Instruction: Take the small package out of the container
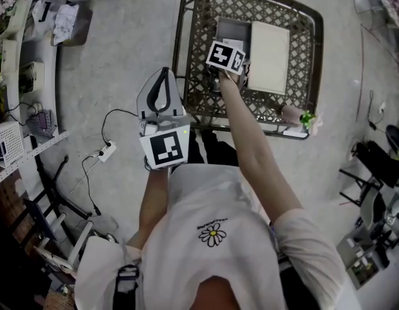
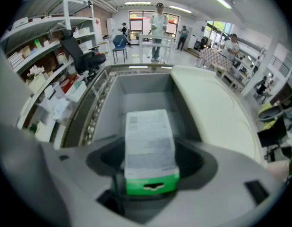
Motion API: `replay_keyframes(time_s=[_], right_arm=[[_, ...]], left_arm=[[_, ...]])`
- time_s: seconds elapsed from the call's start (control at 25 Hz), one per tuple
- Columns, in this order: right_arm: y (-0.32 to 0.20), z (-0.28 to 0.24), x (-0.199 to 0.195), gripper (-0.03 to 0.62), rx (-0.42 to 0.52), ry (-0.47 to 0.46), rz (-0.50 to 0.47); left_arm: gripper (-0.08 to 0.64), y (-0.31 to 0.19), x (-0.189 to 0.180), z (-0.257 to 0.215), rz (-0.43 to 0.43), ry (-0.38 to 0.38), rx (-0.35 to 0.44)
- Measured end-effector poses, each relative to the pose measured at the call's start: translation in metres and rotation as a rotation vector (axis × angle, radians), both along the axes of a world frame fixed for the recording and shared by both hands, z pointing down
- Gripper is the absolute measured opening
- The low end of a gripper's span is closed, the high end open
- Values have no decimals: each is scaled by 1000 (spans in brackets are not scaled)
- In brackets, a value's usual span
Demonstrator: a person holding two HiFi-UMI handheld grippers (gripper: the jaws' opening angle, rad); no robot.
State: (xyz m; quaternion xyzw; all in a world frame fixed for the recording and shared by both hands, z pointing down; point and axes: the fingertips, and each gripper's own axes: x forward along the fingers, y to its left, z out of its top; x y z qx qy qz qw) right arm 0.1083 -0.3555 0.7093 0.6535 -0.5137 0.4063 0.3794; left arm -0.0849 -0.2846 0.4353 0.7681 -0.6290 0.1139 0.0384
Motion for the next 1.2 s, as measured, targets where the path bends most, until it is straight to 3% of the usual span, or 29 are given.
replay_keyframes(time_s=[0.4,0.6,0.8,1.2], right_arm=[[0,-2,2,316,40,22,-2],[-2,-2,-1,316,48,15,-68],[-3,-8,0,316,61,-17,-36],[-29,-73,5,316,272,-35,-105]], left_arm=[[26,1,2,2,9,-2,-6],[26,2,2,0,16,-6,3],[26,3,-2,-7,14,2,20],[26,2,10,-25,56,34,55]])
